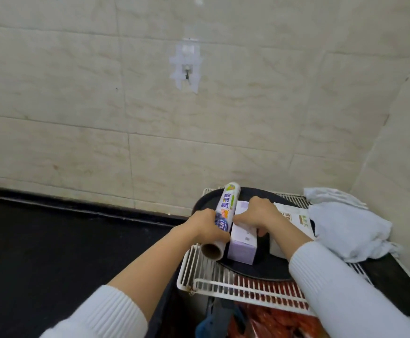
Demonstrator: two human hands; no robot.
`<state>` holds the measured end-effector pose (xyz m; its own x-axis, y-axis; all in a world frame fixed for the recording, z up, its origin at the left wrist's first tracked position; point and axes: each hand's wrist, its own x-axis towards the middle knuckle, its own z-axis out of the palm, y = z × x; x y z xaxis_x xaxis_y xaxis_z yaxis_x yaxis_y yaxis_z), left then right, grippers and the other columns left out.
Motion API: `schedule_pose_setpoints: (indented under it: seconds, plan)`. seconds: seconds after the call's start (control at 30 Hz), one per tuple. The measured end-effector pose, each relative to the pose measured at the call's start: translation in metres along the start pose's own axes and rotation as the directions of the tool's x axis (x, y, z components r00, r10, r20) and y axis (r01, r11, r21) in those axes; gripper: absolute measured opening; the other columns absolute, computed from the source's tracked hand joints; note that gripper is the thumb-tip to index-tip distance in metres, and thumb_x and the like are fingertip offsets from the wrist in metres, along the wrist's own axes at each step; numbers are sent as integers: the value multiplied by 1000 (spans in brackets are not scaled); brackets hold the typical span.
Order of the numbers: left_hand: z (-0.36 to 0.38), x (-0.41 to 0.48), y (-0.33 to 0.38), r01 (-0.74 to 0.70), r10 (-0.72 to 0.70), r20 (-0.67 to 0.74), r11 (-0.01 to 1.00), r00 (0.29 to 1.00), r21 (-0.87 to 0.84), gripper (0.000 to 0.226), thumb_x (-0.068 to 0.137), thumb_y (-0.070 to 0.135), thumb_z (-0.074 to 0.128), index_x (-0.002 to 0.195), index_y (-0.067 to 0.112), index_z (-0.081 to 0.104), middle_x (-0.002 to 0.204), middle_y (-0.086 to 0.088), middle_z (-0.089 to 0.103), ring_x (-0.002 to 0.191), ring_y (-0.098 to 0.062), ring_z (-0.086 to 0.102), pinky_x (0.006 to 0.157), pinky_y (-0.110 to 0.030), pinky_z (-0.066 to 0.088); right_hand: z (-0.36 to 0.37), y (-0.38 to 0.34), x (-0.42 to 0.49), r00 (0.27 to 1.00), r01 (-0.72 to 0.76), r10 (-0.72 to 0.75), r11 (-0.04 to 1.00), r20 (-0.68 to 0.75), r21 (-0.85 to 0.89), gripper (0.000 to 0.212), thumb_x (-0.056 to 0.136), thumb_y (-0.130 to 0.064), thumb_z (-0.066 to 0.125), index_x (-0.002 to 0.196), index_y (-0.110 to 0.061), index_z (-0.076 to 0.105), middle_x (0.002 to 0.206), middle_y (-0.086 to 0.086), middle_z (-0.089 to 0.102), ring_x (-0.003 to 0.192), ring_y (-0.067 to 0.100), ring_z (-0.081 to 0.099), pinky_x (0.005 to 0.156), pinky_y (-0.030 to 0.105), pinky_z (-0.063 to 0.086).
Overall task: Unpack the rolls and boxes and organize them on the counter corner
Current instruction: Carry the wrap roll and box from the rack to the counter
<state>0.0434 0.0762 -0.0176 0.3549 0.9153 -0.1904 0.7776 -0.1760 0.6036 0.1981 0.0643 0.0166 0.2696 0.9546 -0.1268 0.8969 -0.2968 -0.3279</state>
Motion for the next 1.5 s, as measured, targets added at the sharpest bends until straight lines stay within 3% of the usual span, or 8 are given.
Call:
schedule_pose_setpoints:
  seconds: [0.3, 0.5, 0.7, 0.87, 1.0, 1.13, 1.27, 1.5]
  plan:
    - [-12, 6, -13, 67, -38, 106, 957, 994, -283, 44, 71, 37, 71, 101, 5, 64, 86, -9, 69, 71, -18, 64, 58, -26, 50, 9, -4, 10, 989, -146, 138, 973, 57, 180, 54, 64, -43, 75, 96, -16, 42, 73, 4, 51, 59, 19, 59, 35, 27, 47]
    - [-41, -19, -35, 81, -25, 84, 635, 996, -768, 29, 84, 20, 62, 102, -3, 63, 93, -21, 64, 83, -30, 60, 73, -40, 50, -4, -11, 8, 995, -81, 92, 948, -22, 306, 55, 55, -49, 67, 94, -14, 51, 75, 3, 59, 65, 23, 64, 46, 33, 57]
    - [-83, -48, -90, -116, -45, -152, 443, 987, -889, 20, 83, 17, 59, 91, 2, 71, 84, -19, 74, 65, -25, 70, 51, -28, 54, -21, -83, 12, 995, 97, -99, 871, -21, 482, 53, 57, -43, 68, 96, -11, 56, 79, 7, 66, 66, 26, 69, 53, 38, 60]
    - [-107, -74, -178, -104, -262, -287, 545, 922, -832, 32, 69, 30, 64, 84, 3, 73, 77, -11, 74, 67, -22, 69, 59, -31, 53, 38, -174, 7, 969, 192, -240, 877, 55, 440, 56, 58, -45, 66, 100, -9, 55, 76, 5, 63, 62, 24, 68, 43, 26, 50]
    - [-106, -87, -277, 31, -426, -353, 674, 833, -738, 34, 70, 34, 62, 82, 4, 71, 68, 1, 67, 61, -12, 58, 59, -27, 44, 122, -242, 8, 948, 200, -284, 885, 146, 419, 58, 55, -46, 65, 102, -13, 55, 91, 8, 68, 76, 28, 69, 64, 42, 61]
    - [-89, -95, -377, 143, -559, -325, 636, 763, -758, 21, 79, 29, 61, 86, 11, 69, 76, -2, 71, 63, -11, 63, 57, -25, 48, 222, -299, 10, 944, 173, -253, 927, 212, 332, 70, 62, -51, 67, 120, -14, 51, 112, 9, 65, 93, 29, 65, 77, 40, 57]
    - [-81, -106, -464, 247, -597, -292, 658, 747, -711, 21, 80, 28, 62, 98, 17, 65, 90, -4, 73, 77, -16, 68, 72, -35, 56, 307, -345, 10, 944, 84, -161, 961, 288, 263, 82, 68, -56, 67, 133, -14, 40, 123, 9, 59, 104, 29, 61, 73, 33, 49]
    - [-86, -122, -544, 339, -545, -258, 759, 797, -556, 41, 80, 30, 63, 119, 23, 53, 84, 20, 64, 78, 0, 65, 67, -22, 51, 390, -405, 4, 951, 94, -111, 993, 290, 73, 87, 69, -55, 68, 135, -11, 33, 124, 11, 60, 111, 32, 59, 78, 35, 47]
